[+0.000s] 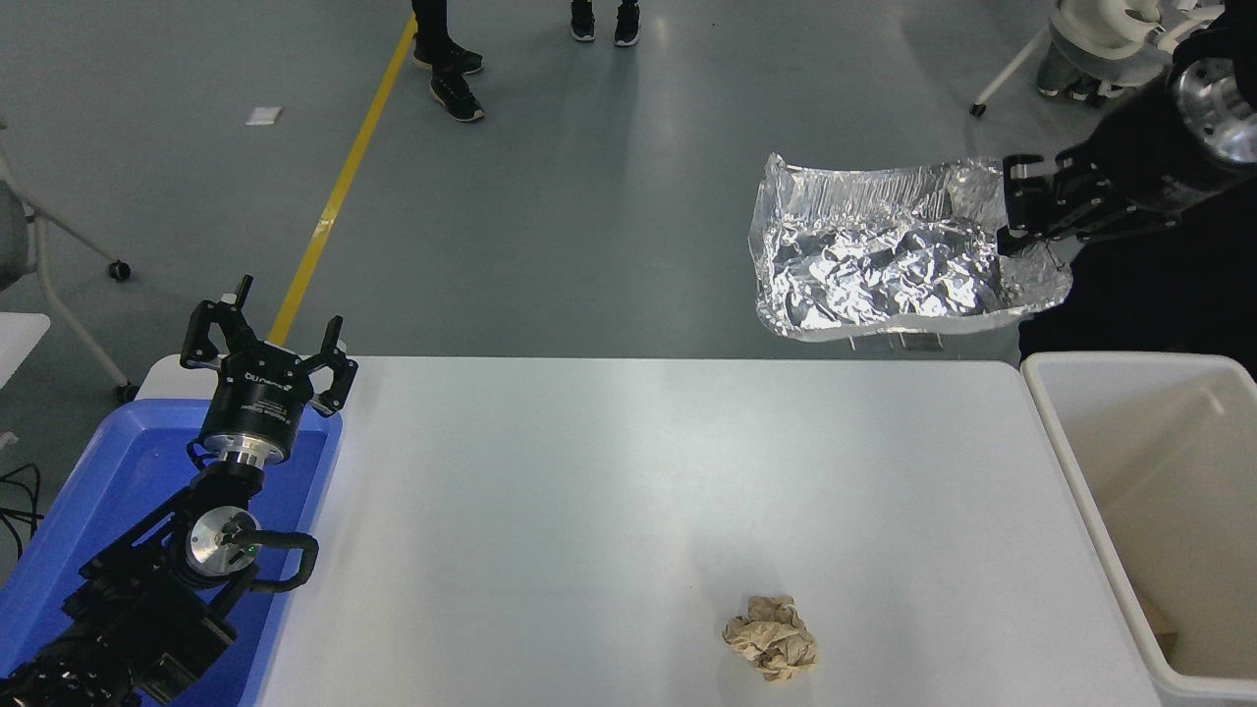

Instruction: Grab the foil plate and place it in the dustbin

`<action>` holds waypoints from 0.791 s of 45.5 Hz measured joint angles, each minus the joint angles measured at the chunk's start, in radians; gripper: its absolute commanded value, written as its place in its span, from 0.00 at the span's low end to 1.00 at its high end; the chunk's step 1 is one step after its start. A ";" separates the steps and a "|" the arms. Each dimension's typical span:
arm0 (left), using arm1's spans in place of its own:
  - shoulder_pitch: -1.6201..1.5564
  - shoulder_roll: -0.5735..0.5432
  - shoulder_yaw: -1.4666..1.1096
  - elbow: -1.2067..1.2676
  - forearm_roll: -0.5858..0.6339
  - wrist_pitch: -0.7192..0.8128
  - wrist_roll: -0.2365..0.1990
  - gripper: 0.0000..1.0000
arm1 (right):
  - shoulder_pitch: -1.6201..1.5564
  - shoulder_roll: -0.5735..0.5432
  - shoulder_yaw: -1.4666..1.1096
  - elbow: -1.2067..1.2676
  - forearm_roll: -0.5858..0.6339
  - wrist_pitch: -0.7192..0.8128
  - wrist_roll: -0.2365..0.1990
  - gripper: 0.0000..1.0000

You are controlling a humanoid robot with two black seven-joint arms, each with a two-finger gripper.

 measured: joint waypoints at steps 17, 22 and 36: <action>0.000 0.000 0.000 0.000 0.000 0.000 0.000 0.98 | -0.418 -0.062 0.071 -0.486 0.013 -0.064 0.000 0.00; 0.000 0.000 0.000 0.000 0.000 0.000 0.000 0.98 | -0.558 -0.075 0.113 -0.597 0.017 -0.108 -0.001 0.00; 0.000 0.000 0.000 0.000 0.000 0.000 0.000 0.98 | -0.935 -0.088 0.187 -0.811 0.110 -0.287 -0.008 0.00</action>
